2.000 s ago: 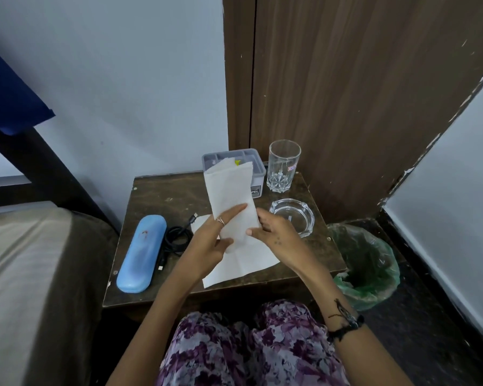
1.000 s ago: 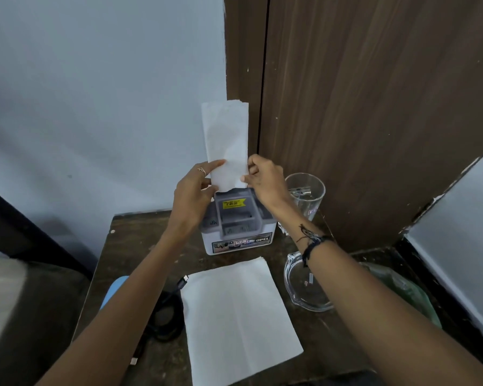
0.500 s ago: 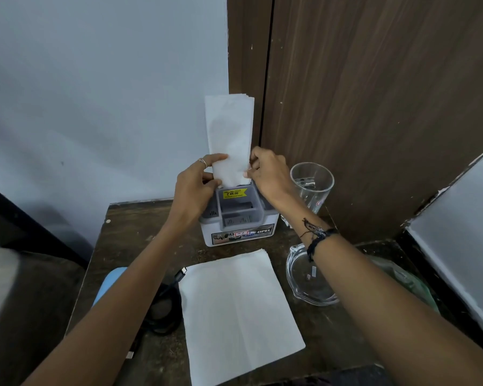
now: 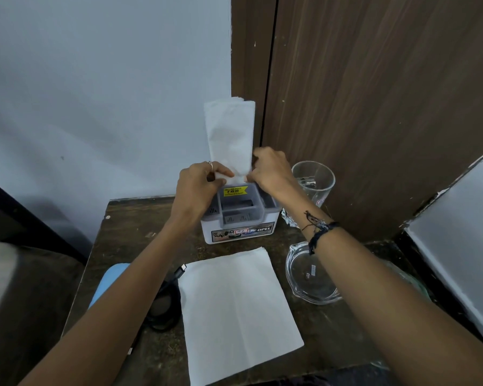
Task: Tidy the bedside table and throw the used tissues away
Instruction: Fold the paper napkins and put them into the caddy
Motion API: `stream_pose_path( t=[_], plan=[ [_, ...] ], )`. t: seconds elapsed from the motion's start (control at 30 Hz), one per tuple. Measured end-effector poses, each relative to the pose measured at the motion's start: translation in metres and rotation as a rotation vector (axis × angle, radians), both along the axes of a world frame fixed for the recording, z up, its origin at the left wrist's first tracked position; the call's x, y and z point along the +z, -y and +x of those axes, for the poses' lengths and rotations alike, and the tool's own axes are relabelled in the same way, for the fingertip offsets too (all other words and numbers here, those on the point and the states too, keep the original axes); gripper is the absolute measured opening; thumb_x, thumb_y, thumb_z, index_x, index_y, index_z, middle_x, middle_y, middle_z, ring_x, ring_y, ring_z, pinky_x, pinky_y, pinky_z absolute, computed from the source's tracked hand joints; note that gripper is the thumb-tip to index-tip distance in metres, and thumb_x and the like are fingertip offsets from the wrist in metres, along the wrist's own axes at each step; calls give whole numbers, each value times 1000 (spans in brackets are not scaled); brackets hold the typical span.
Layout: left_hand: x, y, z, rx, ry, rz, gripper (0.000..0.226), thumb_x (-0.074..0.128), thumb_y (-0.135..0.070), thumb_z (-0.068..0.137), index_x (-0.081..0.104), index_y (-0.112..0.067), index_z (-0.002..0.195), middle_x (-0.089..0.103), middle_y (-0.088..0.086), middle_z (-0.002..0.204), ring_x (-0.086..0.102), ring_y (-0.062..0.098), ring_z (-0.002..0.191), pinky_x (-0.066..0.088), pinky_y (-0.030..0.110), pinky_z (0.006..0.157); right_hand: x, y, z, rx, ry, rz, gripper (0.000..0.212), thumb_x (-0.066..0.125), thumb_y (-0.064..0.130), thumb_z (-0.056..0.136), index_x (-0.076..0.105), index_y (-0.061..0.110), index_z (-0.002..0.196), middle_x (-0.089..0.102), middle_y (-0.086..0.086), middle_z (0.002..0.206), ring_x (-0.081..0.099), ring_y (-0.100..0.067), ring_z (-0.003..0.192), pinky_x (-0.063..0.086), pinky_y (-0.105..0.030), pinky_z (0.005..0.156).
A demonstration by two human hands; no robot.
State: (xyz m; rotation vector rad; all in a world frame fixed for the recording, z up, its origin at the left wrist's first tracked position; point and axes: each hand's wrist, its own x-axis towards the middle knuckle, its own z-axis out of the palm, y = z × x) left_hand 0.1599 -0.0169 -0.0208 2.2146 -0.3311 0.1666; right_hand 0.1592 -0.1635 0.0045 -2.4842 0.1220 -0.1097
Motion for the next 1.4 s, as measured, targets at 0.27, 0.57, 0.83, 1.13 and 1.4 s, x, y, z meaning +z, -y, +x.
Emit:
stream_pose_path(
  t=[0.27, 0.57, 0.83, 1.13, 1.4],
  plan=[
    [10, 3, -1, 64, 51, -183, 25, 62, -5, 85, 39, -14, 88, 58, 0, 92, 58, 5, 80, 50, 22, 67, 3, 2, -4, 5, 63, 236, 26, 64, 11, 86, 66, 5, 111, 68, -9, 102, 60, -18, 89, 45, -23, 74],
    [14, -3, -1, 8, -57, -169, 40, 67, -11, 83, 38, -17, 110, 61, -4, 90, 60, 10, 75, 46, 3, 54, 2, 1, -4, 4, -35, 157, 33, 68, 10, 81, 62, 4, 113, 66, -12, 111, 61, -25, 100, 49, -32, 82],
    [13, -1, 4, 16, 32, 53, 29, 64, -10, 84, 62, -6, 112, 68, 13, 108, 63, 22, 94, 46, 26, 81, -2, 1, -6, -53, -10, 126, 28, 66, 9, 84, 62, -3, 109, 65, -17, 111, 61, -28, 102, 44, -26, 76],
    [18, 1, 4, 14, 22, 53, 35, 64, -7, 84, 59, -5, 118, 65, 13, 116, 60, 19, 101, 42, 18, 78, 0, 0, -7, -43, 69, 136, 43, 64, -1, 81, 53, 6, 123, 63, -13, 118, 57, -28, 111, 47, -29, 84],
    [14, 2, -2, 46, 15, -22, 32, 63, -12, 85, 55, -9, 116, 66, 10, 114, 62, 21, 99, 47, 26, 81, -5, -1, -6, -86, 47, 287, 44, 68, 2, 79, 52, 7, 120, 63, -11, 116, 58, -25, 108, 45, -26, 81]
  ],
)
